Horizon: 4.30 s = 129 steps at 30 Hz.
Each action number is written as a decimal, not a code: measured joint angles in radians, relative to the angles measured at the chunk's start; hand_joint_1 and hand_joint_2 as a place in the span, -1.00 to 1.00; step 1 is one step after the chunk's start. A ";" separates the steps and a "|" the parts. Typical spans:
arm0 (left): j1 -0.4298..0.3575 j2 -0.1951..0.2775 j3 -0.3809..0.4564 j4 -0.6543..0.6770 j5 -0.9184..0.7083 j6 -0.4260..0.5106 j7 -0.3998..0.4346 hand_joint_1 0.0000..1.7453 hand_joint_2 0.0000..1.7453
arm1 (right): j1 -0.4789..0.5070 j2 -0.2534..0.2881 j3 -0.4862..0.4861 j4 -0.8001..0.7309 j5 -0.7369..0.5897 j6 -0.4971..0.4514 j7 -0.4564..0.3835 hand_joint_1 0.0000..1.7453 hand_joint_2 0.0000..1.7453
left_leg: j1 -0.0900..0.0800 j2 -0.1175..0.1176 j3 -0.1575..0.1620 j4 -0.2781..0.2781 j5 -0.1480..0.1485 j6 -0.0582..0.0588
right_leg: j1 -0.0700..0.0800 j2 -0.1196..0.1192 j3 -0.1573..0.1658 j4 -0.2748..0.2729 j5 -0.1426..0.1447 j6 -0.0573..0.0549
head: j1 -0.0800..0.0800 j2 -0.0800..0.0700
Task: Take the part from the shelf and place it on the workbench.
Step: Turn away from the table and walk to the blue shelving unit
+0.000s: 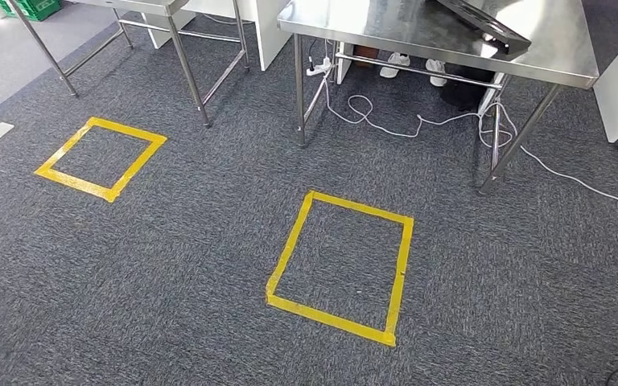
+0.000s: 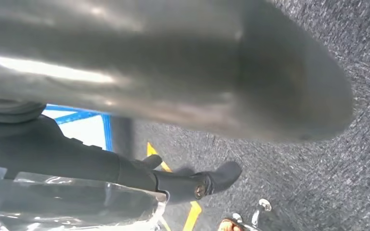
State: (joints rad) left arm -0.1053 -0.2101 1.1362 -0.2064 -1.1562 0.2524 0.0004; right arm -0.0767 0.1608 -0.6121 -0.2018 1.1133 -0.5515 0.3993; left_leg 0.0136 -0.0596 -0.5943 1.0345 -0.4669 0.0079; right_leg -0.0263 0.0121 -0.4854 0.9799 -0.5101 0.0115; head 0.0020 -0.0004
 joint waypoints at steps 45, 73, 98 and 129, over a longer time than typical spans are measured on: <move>-0.011 0.008 -0.073 0.000 -0.109 0.065 0.125 -1.00 -1.00 | -0.003 0.030 0.136 0.002 0.261 0.140 -0.018 -1.00 -1.00 | -0.008 0.096 0.022 -0.029 0.006 0.019 | 0.024 -0.101 -0.005 0.003 -0.008 0.008 | 0.001 0.000; 0.001 -0.011 -0.074 0.001 -0.105 0.092 0.174 -1.00 -1.00 | 0.008 0.014 0.245 0.004 0.388 0.195 -0.027 -1.00 -1.00 | 0.003 0.118 0.014 -0.013 0.007 -0.004 | 0.023 -0.089 0.002 -0.001 -0.014 -0.004 | -0.002 0.000; 0.018 -0.007 -0.089 0.018 -0.134 0.072 0.167 -1.00 -1.00 | 0.021 0.013 0.270 0.004 0.447 0.177 0.011 -1.00 -1.00 | 0.000 0.055 -0.122 0.267 -0.119 -0.008 | 0.019 -0.052 -0.020 0.016 -0.002 -0.024 | -0.001 0.000; 0.016 0.006 -0.090 0.019 -0.147 0.067 0.180 -1.00 -1.00 | 0.022 0.022 0.267 0.004 0.423 0.154 0.012 -1.00 -1.00 | 0.001 0.053 -0.127 0.284 -0.147 -0.007 | 0.013 -0.044 -0.038 0.019 0.012 -0.023 | -0.005 0.000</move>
State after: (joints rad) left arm -0.0897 -0.2037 1.0464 -0.1877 -1.3027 0.3189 0.1801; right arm -0.0543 0.1831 -0.3449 -0.1980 1.5366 -0.3979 0.4112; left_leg 0.0145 -0.0065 -0.7210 1.3183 -0.6142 0.0014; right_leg -0.0130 -0.0323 -0.5229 0.9991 -0.4985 -0.0118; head -0.0027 -0.0004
